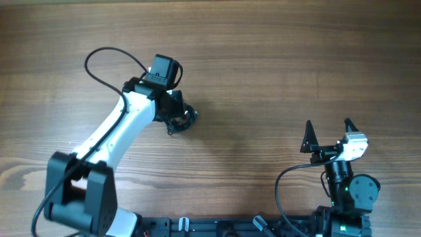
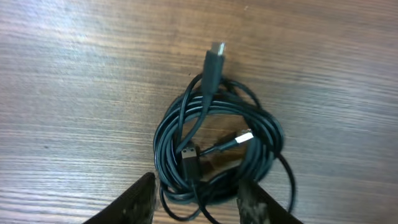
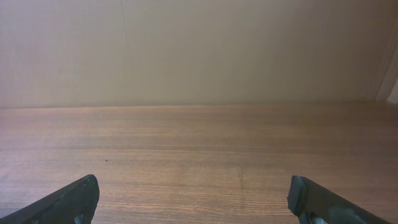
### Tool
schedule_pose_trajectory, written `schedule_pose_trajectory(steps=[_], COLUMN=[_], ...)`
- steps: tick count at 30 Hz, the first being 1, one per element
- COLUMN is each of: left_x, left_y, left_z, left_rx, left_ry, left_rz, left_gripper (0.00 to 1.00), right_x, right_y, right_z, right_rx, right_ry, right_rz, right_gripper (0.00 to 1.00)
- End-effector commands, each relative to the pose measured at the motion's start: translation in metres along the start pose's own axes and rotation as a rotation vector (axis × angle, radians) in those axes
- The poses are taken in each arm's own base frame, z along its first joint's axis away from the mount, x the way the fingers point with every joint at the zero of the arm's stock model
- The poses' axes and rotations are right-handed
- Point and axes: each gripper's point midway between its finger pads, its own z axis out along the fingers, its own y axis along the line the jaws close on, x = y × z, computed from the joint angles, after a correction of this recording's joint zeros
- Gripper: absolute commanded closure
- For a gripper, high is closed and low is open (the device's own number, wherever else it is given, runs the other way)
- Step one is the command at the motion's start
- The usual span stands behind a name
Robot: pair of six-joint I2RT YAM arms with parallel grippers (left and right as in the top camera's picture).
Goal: Untangle cables
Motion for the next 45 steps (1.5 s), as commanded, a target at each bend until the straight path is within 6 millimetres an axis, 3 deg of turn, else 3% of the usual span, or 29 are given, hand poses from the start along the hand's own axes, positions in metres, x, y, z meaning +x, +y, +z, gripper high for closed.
schedule_pose_trajectory(steps=[1, 5, 9, 15, 17, 20, 26, 33, 34, 37, 42, 45], left_x=[0.010, 0.017, 0.013, 0.003, -0.002, -0.001, 0.021, 0.031, 0.032, 0.034, 0.028, 0.016], left_y=[0.007, 0.018, 0.026, 0.021, 0.019, 0.020, 0.030, 0.033, 0.033, 0.034, 0.031, 0.026], left_z=[0.025, 0.044, 0.046, 0.025, 0.016, 0.018, 0.037, 0.061, 0.065, 0.074, 0.072, 0.050], left_rx=[-0.048, -0.118, -0.168, -0.157, -0.152, -0.155, -0.176, -0.160, -0.155, -0.143, -0.133, -0.116], left_ry=[0.067, 0.105, 0.086, 0.083, 0.082, 0.092, 0.140, 0.104, 0.095, 0.068, 0.041, 0.007], left_rz=[-0.064, -0.058, -0.046, -0.020, 0.006, 0.043, 0.051, 0.047, 0.047, 0.040, -0.026, -0.031], left_gripper=[0.58, 0.62, 0.63, 0.59, 0.47, 0.44, 0.63, 0.66, 0.70, 0.96, 0.96, 0.96], right_x=[0.000, 0.000, 0.000, 0.000, 0.000, 0.000, 0.000, 0.000, 0.000, 0.000, 0.000, 0.000], right_y=[0.001, 0.001, 0.001, 0.001, 0.001, 0.001, 0.001, 0.001, 0.001, 0.001, 0.001, 0.001], right_z=[0.000, 0.000, 0.000, 0.000, 0.000, 0.000, 0.000, 0.000, 0.000, 0.000, 0.000, 0.000], right_rx=[-0.006, -0.006, -0.006, -0.006, -0.006, -0.006, -0.006, -0.006, -0.006, -0.006, -0.006, -0.006], right_ry=[0.000, 0.000, 0.000, 0.000, 0.000, 0.000, 0.000, 0.000, 0.000, 0.000, 0.000, 0.000], right_rz=[-0.013, -0.013, -0.013, -0.013, -0.013, -0.013, -0.013, -0.013, -0.013, -0.013, -0.013, -0.013], right_gripper=[0.00, 0.00, 0.00, 0.00, 0.00, 0.00, 0.00, 0.00, 0.00, 0.00, 0.00, 0.00])
